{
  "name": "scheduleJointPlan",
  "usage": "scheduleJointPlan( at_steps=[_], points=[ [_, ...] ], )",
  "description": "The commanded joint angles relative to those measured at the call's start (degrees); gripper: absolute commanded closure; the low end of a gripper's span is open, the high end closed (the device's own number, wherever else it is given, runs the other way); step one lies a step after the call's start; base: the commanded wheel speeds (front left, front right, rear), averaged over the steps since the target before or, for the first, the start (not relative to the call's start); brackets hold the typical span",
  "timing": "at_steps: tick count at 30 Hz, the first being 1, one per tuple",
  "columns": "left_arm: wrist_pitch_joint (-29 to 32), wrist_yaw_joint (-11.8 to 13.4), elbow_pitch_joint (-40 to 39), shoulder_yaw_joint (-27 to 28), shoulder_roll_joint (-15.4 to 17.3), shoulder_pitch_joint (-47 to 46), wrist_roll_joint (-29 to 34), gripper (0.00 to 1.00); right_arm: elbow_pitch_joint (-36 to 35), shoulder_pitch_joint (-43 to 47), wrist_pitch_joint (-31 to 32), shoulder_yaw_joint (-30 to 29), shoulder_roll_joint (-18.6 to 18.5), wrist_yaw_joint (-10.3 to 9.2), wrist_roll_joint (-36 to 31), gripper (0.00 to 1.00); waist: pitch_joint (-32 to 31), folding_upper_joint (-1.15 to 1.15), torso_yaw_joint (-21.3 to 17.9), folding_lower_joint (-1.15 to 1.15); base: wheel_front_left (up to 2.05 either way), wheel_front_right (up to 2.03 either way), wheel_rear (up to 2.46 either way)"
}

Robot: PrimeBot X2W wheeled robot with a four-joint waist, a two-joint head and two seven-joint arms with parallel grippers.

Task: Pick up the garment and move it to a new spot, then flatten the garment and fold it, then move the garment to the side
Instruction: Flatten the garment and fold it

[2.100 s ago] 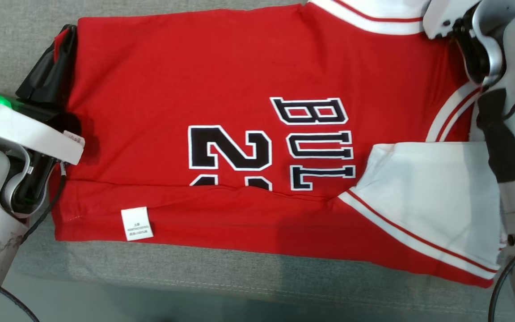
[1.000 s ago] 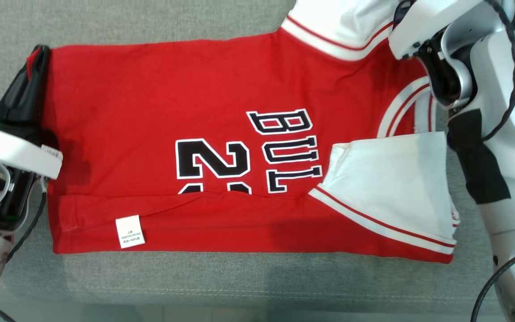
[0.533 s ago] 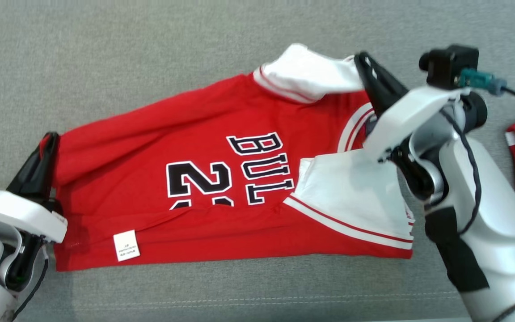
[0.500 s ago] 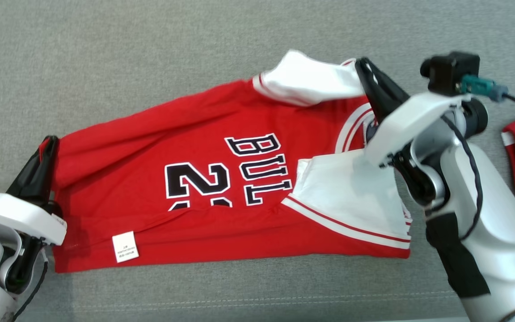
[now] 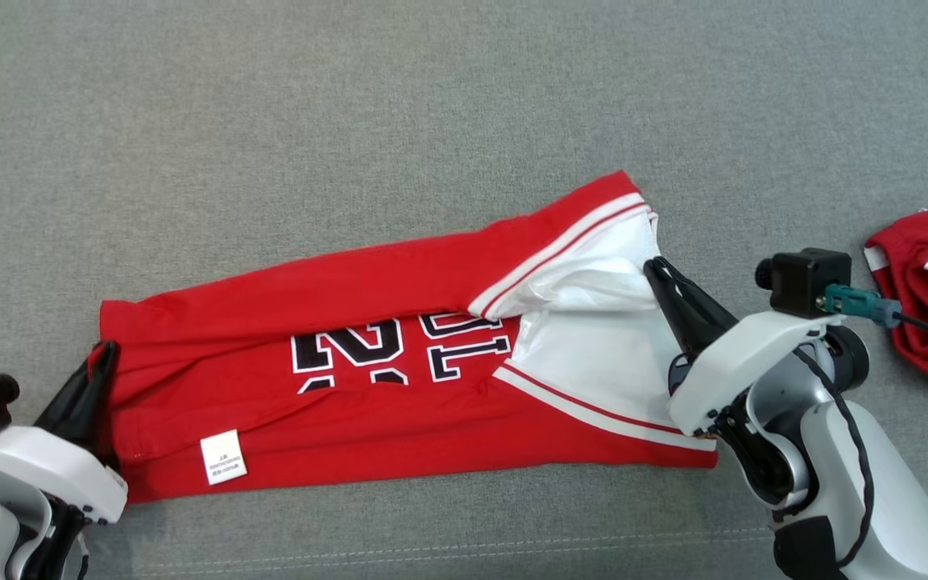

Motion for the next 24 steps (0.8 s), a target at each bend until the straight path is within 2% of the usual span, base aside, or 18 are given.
scheduleJointPlan(
  at_steps=[1,9,10,11,12,13,14,15,19,24],
  points=[
    [-0.34,0.02,0.05,2.11,2.83,0.10,0.57,1.00,-2.52,1.11,0.11,0.33,0.57,0.00,0.44,1.00,-0.65,0.00,0.37,0.00,0.00,0.00,0.00],
    [-0.34,0.02,1.97,2.36,2.02,2.10,1.92,1.00,-3.86,5.52,1.35,-0.32,0.57,0.00,1.02,1.00,-2.61,0.00,0.34,0.00,0.00,0.00,0.00],
    [-0.34,0.02,2.15,2.19,1.87,2.34,2.05,0.72,-3.74,6.06,1.59,-0.15,0.57,0.00,0.89,1.00,-2.73,0.00,0.26,0.00,0.00,0.00,0.00],
    [-0.34,0.02,2.55,1.88,1.64,2.70,1.87,0.57,-3.58,6.52,1.78,0.06,0.57,0.00,0.85,0.80,-2.89,0.00,0.17,0.00,0.00,0.00,0.00],
    [-0.34,0.02,2.87,1.67,1.47,2.94,1.69,0.55,-3.43,6.89,1.65,0.03,0.57,0.00,0.87,0.58,-3.05,0.00,0.07,0.00,0.00,0.00,0.00],
    [-0.34,0.02,3.05,1.30,1.48,3.08,1.96,0.46,-3.20,7.21,1.42,-0.20,0.57,0.00,0.83,0.22,-3.21,0.00,0.01,0.00,0.00,0.00,0.00],
    [-0.34,0.02,3.37,1.24,1.38,3.27,2.11,0.12,-2.83,7.52,1.25,-0.55,0.57,0.00,0.90,0.00,-3.50,0.00,-0.02,0.00,0.00,0.00,0.00],
    [-0.34,0.02,3.85,1.44,1.21,3.43,2.15,0.00,-2.59,7.74,0.90,-1.01,0.57,0.00,1.07,0.00,-3.66,0.00,-0.02,0.00,0.00,0.00,0.00],
    [-0.34,0.02,4.89,3.46,0.31,4.20,4.40,0.00,-1.95,8.32,-2.81,-3.76,0.57,0.00,0.13,0.00,-5.21,0.00,0.46,0.00,0.00,0.00,0.00],
    [-0.34,0.02,3.46,10.88,-2.55,6.31,11.53,0.00,1.46,8.42,-7.61,-7.55,0.57,0.00,-1.72,0.00,-7.71,0.00,1.47,0.00,0.00,0.00,0.00]
  ],
)
